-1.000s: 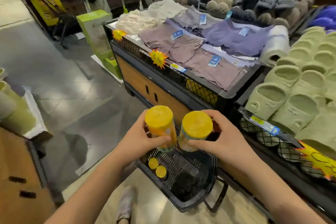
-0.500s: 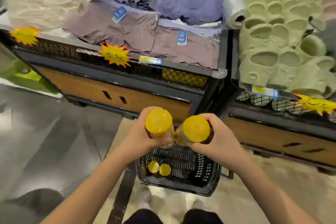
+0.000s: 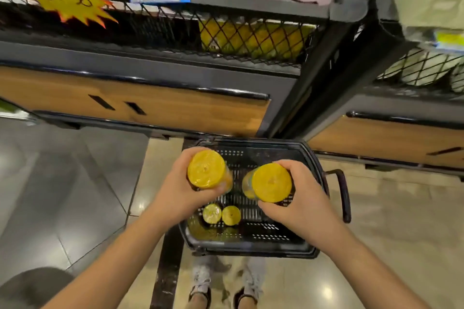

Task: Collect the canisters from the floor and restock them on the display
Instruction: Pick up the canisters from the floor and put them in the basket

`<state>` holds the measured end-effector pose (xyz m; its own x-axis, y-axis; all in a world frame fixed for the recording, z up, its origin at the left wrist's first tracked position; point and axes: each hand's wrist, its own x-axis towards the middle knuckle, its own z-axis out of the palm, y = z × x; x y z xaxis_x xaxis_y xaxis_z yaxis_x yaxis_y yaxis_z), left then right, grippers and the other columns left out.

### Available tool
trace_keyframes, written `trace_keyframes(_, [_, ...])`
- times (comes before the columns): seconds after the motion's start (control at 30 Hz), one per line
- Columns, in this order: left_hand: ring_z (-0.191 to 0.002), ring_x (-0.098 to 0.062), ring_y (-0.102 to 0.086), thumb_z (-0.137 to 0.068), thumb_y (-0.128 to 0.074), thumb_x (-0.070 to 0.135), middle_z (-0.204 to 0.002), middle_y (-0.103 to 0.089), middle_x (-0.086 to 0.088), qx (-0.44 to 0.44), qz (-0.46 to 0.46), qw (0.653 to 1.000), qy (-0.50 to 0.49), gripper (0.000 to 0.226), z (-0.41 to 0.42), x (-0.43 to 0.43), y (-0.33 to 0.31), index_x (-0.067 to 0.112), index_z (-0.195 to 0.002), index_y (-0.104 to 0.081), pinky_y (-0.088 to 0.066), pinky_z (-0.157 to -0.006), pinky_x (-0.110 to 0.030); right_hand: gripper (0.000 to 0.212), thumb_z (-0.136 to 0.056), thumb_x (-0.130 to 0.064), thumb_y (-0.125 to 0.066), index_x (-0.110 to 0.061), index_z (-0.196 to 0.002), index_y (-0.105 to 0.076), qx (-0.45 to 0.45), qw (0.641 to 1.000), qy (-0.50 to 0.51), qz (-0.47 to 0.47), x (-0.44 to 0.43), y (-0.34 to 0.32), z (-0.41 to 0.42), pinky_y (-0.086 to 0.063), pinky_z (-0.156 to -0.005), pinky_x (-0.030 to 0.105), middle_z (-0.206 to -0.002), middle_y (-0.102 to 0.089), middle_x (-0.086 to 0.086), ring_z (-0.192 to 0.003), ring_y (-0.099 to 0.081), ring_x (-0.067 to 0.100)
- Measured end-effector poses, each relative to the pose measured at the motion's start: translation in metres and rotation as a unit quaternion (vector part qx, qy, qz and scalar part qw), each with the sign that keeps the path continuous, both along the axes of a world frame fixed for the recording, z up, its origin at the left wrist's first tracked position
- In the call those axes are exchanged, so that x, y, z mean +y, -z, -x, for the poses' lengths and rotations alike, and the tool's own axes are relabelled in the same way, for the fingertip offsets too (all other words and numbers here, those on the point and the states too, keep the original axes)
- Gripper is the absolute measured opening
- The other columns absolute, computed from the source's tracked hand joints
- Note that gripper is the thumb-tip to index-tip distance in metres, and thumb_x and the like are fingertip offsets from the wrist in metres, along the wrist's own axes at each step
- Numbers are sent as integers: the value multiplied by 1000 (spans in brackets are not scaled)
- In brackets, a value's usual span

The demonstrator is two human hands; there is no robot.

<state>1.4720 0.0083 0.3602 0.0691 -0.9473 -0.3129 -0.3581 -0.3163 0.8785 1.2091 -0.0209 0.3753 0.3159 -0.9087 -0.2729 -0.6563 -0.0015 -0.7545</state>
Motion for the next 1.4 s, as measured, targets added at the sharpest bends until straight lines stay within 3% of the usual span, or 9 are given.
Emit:
trace_keyframes(0.2, [-95, 24, -51, -73, -90, 25, -110, -54, 25, -63, -43, 997, 20, 70, -2, -2, 119, 45, -122, -44, -41, -71, 1, 73, -71, -42, -90, -43, -127, -43, 4, 999, 5, -34, -3, 123, -11, -35, -85, 2, -122, -48, -21, -108, -48, -5])
trace_keyframes(0.3, [-91, 1, -58, -67, -90, 27, -104, -55, 15, -90, -80, 993, 23, 72, -4, -7, 179, 37, -123, -44, -49, -79, -20, 72, -69, -42, -91, -52, -121, -43, -2, 998, 9, -56, -6, 181, -19, -38, -85, 1, -118, -50, -30, -107, -52, -8])
trace_keyframes(0.47, [-115, -16, -50, -70, -85, 20, -124, -46, 5, -182, -79, 975, 96, 73, -5, -14, 269, 30, -130, -43, -41, -96, -28, 78, -65, -43, -91, -42, -132, -51, -9, 997, 11, -71, -3, 273, -30, -51, -101, 39, -128, -52, -17, -117, -55, 6])
trace_keyframes(0.6, [-118, -25, -53, -74, -78, 21, -129, -44, 1, -218, -108, 963, 119, 79, 0, -10, 325, 40, -140, -39, -47, -100, -41, 79, -63, -41, -89, -43, -131, -50, 23, 995, 20, -93, -5, 329, -42, -52, -97, 33, -123, -56, -9, -111, -58, 13])
trace_keyframes(0.67, [-119, -27, -54, -74, -76, 16, -128, -44, 1, -230, -132, 956, 124, 80, 4, -13, 348, 38, -141, -38, -50, -99, -46, 68, -65, -36, -87, -39, -123, -53, 14, 995, 20, -100, -8, 355, -46, -48, -87, 15, -115, -62, -7, -105, -61, 12])
trace_keyframes(0.77, [-123, -30, -51, -78, -75, 10, -136, -39, -1, -292, -207, 924, 136, 83, 12, -20, 372, 34, -145, -33, -54, -92, -49, 60, -73, -23, -86, -32, -121, -52, 41, 991, 15, -124, -12, 381, -51, -38, -71, -1, -110, -59, -6, -96, -59, 10])
trace_keyframes(1.07, [-140, -39, -40, -86, -57, -9, -167, -9, 2, -288, -302, 906, 75, 102, 24, -17, 433, 50, -155, -11, -42, -110, -51, 73, -74, -30, -87, -19, -135, -48, 87, 991, 4, -101, -8, 425, -51, -30, -74, 12, -122, -57, 1, -103, -55, 14])
trace_keyframes(1.3, [-123, -37, -52, -87, -62, 9, -145, -38, -7, -300, -315, 897, 76, 85, 21, -20, 453, 48, -149, -18, -44, -82, -44, 70, -78, -32, -84, -24, -137, -46, 83, 988, 8, -129, -10, 437, -51, -38, -82, 21, -122, -53, -3, -102, -49, 9])
trace_keyframes(1.4, [-133, -39, -47, -87, -73, 16, -154, -32, -4, -302, -342, 883, 109, 89, 17, -27, 451, 44, -151, -19, -47, -98, -52, 73, -78, -34, -85, -25, -138, -44, 83, 986, 7, -145, -11, 440, -56, -40, -85, 23, -121, -53, -3, -104, -52, 12])
